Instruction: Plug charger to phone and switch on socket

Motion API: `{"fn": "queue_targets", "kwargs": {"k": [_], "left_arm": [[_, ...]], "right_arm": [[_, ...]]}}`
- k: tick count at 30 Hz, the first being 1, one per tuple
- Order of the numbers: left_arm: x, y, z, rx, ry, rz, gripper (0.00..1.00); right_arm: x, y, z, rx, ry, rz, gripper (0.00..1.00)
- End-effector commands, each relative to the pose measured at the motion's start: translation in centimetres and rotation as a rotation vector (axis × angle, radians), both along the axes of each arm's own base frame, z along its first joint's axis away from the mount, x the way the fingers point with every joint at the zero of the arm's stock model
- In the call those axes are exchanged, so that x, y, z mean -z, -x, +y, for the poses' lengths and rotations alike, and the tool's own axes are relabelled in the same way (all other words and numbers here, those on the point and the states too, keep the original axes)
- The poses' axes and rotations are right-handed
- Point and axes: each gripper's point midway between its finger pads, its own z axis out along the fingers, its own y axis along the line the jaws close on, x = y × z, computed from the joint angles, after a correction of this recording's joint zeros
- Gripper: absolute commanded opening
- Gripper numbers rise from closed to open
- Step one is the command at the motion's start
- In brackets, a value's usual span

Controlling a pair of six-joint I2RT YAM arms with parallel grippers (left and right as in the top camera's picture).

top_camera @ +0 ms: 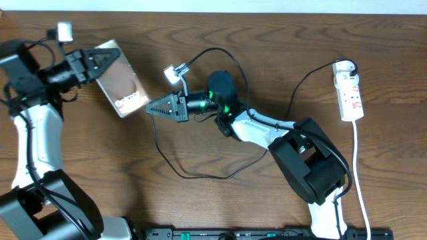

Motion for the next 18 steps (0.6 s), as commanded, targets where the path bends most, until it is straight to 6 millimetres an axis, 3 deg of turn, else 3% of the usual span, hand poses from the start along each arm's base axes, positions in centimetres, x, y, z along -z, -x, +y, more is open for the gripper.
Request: {"fn": "queue_targets", "kwargs": {"k": [1, 6, 10, 18], "left_arm": [[-1.2, 1.0, 2.0, -0.020, 0.032, 0.005, 0.06], [-1.5, 1.0, 3.3, -0.054, 0.051, 0.029, 0.08], [-1.6, 1.0, 3.4, -0.057, 0.071, 0.058, 0.07], [-1.6, 1.0, 3.4, -0.058, 0.075, 0.063, 0.07]], "right_arm": [[0.5, -1.4, -0.3, 0.045, 0.025, -0.053, 0.02], [3.8, -2.6, -1.0, 0.101, 0.141, 0.000, 0.02], [7.6, -4.8, -3.2, 0.213, 0.292, 0.118, 0.01], [9.3, -8.6, -9.2, 0.347, 0.448, 0.213, 0.01]]}}
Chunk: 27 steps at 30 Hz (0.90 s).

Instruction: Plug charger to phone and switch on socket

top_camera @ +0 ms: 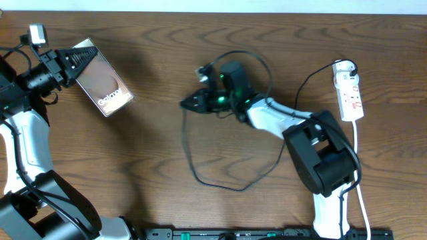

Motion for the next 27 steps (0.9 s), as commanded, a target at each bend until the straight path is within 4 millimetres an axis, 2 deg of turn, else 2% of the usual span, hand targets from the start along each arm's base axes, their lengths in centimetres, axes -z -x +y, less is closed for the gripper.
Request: {"fn": "queue_targets", "kwargs": {"k": [1, 4, 5, 7, 8, 12, 17, 21, 22, 24, 27], "left_arm": [[-0.7, 0.7, -0.4, 0.026, 0.013, -0.001, 0.08], [-0.7, 0.7, -0.4, 0.026, 0.009, -0.008, 0.08], [-0.8, 0.7, -0.4, 0.026, 0.004, -0.016, 0.07], [-0.8, 0.7, -0.4, 0.026, 0.001, -0.019, 0.07], [-0.8, 0.7, -0.4, 0.026, 0.001, -0.019, 0.08], [-0.8, 0.7, -0.4, 0.026, 0.002, -0.018, 0.07], [-0.8, 0.7, -0.4, 0.026, 0.002, -0.018, 0.08], [-0.8, 0.7, -0.4, 0.027, 0.004, -0.015, 0.07], [-0.8, 0.7, -0.4, 0.027, 0.006, -0.012, 0.07], [-0.8, 0.7, -0.4, 0.027, 0.006, -0.012, 0.07], [-0.8, 0.7, -0.4, 0.027, 0.006, -0.012, 0.07]], "right_arm": [[-1.6, -3.0, -3.0, 0.074, 0.102, -0.092, 0.01], [-1.3, -3.8, -5.8, 0.118, 0.312, -0.101, 0.01], [-1.3, -4.0, -7.7, 0.146, 0.454, -0.105, 0.01], [-1.6, -4.2, -10.2, 0.195, 0.616, -0.085, 0.01], [-1.9, -4.1, -11.9, 0.228, 0.722, -0.070, 0.01], [-1.7, -3.1, -16.4, 0.309, 0.957, -0.008, 0.01], [0.0, 0.0, -18.9, 0.323, 1.083, 0.146, 0.01], [1.4, 1.4, -19.5, 0.353, 1.112, 0.222, 0.04], [2.1, 1.8, -19.6, 0.358, 1.121, 0.241, 0.13], [3.1, 2.5, -19.9, 0.368, 1.131, 0.271, 0.40], [4.3, 3.1, -19.9, 0.361, 1.127, 0.289, 0.58]]}}
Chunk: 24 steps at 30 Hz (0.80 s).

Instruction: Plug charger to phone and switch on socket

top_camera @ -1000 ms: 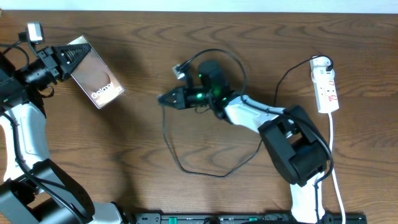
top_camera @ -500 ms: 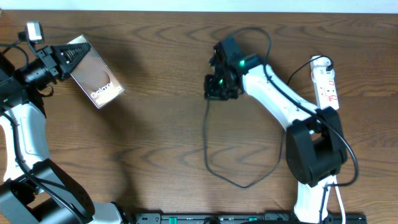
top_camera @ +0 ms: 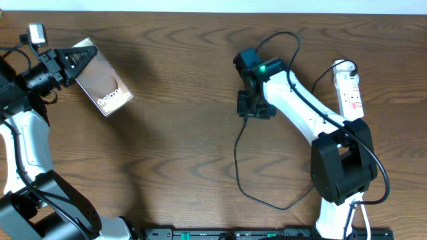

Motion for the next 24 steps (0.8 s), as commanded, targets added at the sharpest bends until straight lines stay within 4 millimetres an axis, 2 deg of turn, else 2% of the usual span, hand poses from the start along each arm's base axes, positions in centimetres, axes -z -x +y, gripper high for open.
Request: {"fn": "queue_targets", "kwargs": {"k": [1, 2, 3, 4, 8, 14, 19, 24], "left_arm": [[-0.6, 0.7, -0.4, 0.027, 0.006, -0.009, 0.07], [-0.6, 0.7, -0.4, 0.027, 0.006, -0.009, 0.08], [-0.6, 0.7, -0.4, 0.027, 0.006, -0.009, 0.07], [-0.6, 0.7, -0.4, 0.027, 0.006, -0.009, 0.08], [-0.6, 0.7, -0.4, 0.027, 0.006, -0.009, 0.07], [-0.6, 0.7, -0.4, 0.027, 0.006, -0.010, 0.07], [-0.6, 0.7, -0.4, 0.027, 0.006, -0.010, 0.07], [-0.6, 0.7, -0.4, 0.027, 0.006, -0.010, 0.07]], "right_arm": [[1.8, 0.9, -0.3, 0.032, 0.024, 0.031, 0.65], [1.8, 1.0, -0.2, 0.030, 0.024, 0.031, 0.86], [1.8, 0.9, -0.1, 0.027, 0.023, 0.028, 0.96], [1.8, 0.8, 0.1, 0.024, 0.018, 0.021, 0.99], [1.7, 0.1, 1.4, 0.012, -0.024, -0.015, 0.99], [1.8, 0.0, 3.6, -0.024, -0.077, -0.041, 0.99], [2.6, 0.5, 3.4, 0.158, -0.060, -0.008, 0.99], [3.7, 1.8, 4.6, 0.175, -0.128, 0.090, 0.99]]}}
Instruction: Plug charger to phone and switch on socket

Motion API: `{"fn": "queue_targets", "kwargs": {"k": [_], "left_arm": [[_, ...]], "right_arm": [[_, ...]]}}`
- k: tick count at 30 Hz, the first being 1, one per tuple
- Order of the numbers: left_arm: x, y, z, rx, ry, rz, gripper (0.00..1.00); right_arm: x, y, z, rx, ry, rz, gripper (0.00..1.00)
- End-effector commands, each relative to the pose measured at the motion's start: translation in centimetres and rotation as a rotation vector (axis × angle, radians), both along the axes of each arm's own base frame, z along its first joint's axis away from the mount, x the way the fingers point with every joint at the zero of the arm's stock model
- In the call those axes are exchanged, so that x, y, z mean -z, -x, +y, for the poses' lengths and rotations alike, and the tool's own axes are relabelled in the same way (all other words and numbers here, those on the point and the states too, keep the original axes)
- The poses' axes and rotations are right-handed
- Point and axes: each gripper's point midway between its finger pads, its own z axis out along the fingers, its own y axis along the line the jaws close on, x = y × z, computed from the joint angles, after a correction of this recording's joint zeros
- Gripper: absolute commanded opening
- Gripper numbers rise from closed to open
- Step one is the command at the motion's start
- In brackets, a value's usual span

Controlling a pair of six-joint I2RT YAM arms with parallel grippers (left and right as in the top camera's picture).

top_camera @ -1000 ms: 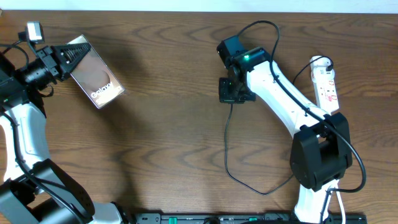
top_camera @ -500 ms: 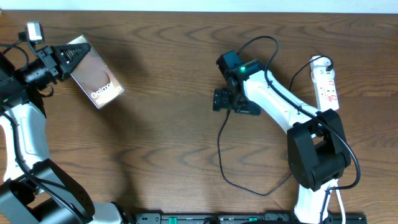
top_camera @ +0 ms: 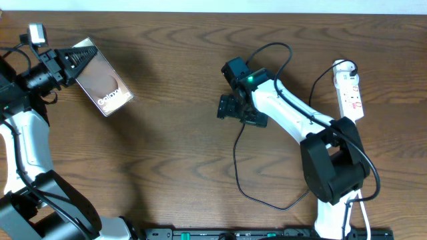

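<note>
The phone (top_camera: pixel 103 83) is held tilted above the table at the far left, screen up, with my left gripper (top_camera: pixel 75 61) shut on its upper edge. My right gripper (top_camera: pixel 227 108) is at mid-table, pointing left and well apart from the phone. It is shut on the end of the black charger cable (top_camera: pixel 235 167), and the plug tip itself is hidden between the fingers. From there the cable loops down toward the front edge, then back up and over the right arm to the white socket strip (top_camera: pixel 349 90) at the far right.
The strip's white lead (top_camera: pixel 360 180) runs down the right edge of the table. A black rail (top_camera: pixel 220 234) lies along the front edge. Bare wooden tabletop (top_camera: pixel 167 153) spans the gap between the phone and my right gripper.
My right gripper has shifted a little to the left and turned to point left, still holding the cable end. The left arm and the phone have not moved.
At first the phone was held nearer the middle, with my right gripper and cable end close beside its lower edge. Then the phone was further left and the right gripper further right. The right gripper then stood near the socket side, and is now slightly back leftward.
</note>
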Motion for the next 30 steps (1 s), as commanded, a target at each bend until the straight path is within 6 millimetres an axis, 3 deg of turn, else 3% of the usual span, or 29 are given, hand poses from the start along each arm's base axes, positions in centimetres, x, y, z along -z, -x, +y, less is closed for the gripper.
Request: {"fn": "queue_targets", "kwargs": {"k": [1, 9, 13, 19, 29, 30], "left_arm": [[-0.6, 0.7, -0.4, 0.027, 0.006, -0.010, 0.07], [-0.6, 0.7, -0.4, 0.027, 0.005, -0.011, 0.08], [-0.6, 0.7, -0.4, 0.027, 0.004, -0.013, 0.07], [-0.6, 0.7, -0.4, 0.027, 0.003, -0.013, 0.07], [-0.6, 0.7, -0.4, 0.027, -0.001, -0.019, 0.07], [-0.6, 0.7, -0.4, 0.027, -0.001, -0.019, 0.07]], "right_arm": [[1.8, 1.6, 0.8, 0.056, -0.055, 0.116, 0.99], [3.4, 2.8, 0.4, 0.069, -0.051, 0.207, 0.98], [3.4, 2.5, 0.1, 0.077, -0.047, 0.200, 0.98], [3.7, 1.1, -2.2, 0.122, 0.053, 0.135, 0.88], [3.8, 0.2, -2.2, 0.127, 0.047, 0.100, 0.32], [3.8, 0.2, -2.2, 0.126, 0.047, 0.100, 0.31]]}}
